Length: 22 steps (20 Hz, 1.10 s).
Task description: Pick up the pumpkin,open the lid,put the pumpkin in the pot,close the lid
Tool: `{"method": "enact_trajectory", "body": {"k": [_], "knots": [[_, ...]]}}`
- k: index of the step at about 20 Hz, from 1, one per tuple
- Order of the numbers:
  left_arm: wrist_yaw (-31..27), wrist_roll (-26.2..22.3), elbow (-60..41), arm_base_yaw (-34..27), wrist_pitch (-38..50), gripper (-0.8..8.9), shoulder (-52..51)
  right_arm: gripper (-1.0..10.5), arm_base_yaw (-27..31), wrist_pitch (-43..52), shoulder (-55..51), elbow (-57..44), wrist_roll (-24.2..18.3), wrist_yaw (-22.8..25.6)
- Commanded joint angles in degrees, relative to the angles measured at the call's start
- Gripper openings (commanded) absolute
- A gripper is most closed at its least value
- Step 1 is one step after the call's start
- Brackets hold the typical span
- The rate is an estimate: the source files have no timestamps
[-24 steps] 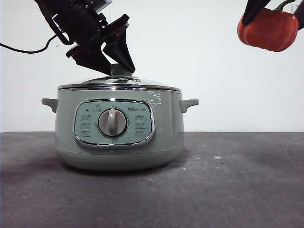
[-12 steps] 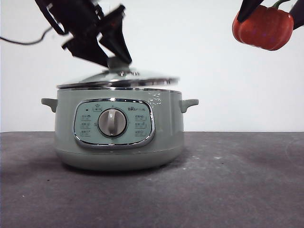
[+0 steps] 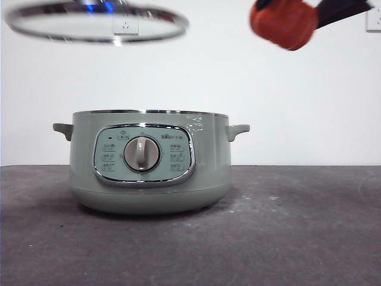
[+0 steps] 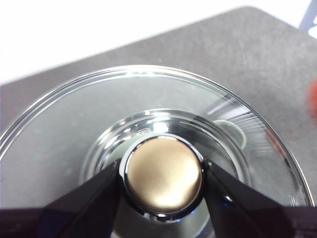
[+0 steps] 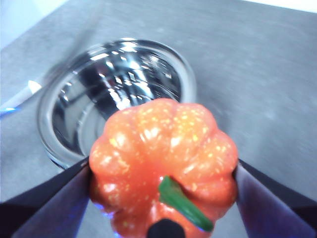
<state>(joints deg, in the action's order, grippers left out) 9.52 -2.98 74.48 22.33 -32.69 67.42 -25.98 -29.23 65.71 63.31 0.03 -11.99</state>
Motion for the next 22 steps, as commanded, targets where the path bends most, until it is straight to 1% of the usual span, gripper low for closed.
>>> {"method": "enact_trajectory", "body": {"k": [1,4,7,10,13,16,19,21,22], "knots": [[-2.14,-0.31,0.92,-0.61,-1.92,-0.08,-4.94,-0.1,-2.62,1.81,4.42,2.54,1.57,-0.07],[-4.33,-0.28,0.92,-1.11,-7.54,-0.08,-10.86,-0.1,-5.44,2.51,12.37,9.22,1.4,-0.09],[-7.89,-0.28,0.92,-1.29,-11.76,-0.08,-15.89,-0.1,-7.26,2.64,21.09,17.14,0.33,-0.04],[-8.35,-0.2,0.92,-1.31,-16.0,-0.08,-20.33,-0.1,-8.46,2.62,30.21,24.87,-0.26,-0.07],[-9.66,0.04,0.92,-1.31,-18.51,-0.08,-23.3,-0.1,-9.57,2.67,37.81,29.66,-2.29,0.04],[-9.57,0.46,0.94,-1.31,-20.57,-0.08,-24.87,-0.1,-10.43,4.02,43.91,30.93,-3.91,0.11],[-9.51,0.44,0.94,-1.31,-21.94,-0.08,-24.87,-0.1,-11.1,5.05,47.43,30.93,-5.97,0.44],[-9.46,0.44,0.94,-1.31,-22.08,-0.08,-24.87,-0.1,-11.76,5.05,49.29,30.93,-7.43,2.1],[-9.44,0.44,0.94,-1.31,-22.05,-0.08,-24.87,-0.1,-11.96,4.96,49.9,30.93,-8.2,2.08]]}}
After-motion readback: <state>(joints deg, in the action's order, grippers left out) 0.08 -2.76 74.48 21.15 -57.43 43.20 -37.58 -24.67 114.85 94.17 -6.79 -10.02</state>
